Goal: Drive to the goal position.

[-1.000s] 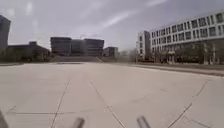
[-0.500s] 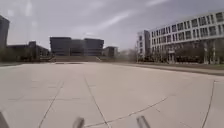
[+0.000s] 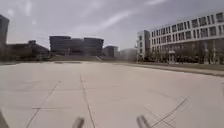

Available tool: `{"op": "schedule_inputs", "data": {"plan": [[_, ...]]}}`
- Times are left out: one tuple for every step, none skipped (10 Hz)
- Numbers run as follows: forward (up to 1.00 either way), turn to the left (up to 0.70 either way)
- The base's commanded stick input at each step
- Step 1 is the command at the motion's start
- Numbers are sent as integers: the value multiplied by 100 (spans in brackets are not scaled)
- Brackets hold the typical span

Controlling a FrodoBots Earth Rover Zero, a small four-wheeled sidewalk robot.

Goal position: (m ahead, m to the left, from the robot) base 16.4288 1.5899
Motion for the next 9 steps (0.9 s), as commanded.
{"op": "schedule_inputs", "data": {"plan": [[70,0],[70,0],[70,0],[70,0],[70,0],[70,0],[70,0],[70,0],[70,0]]}}
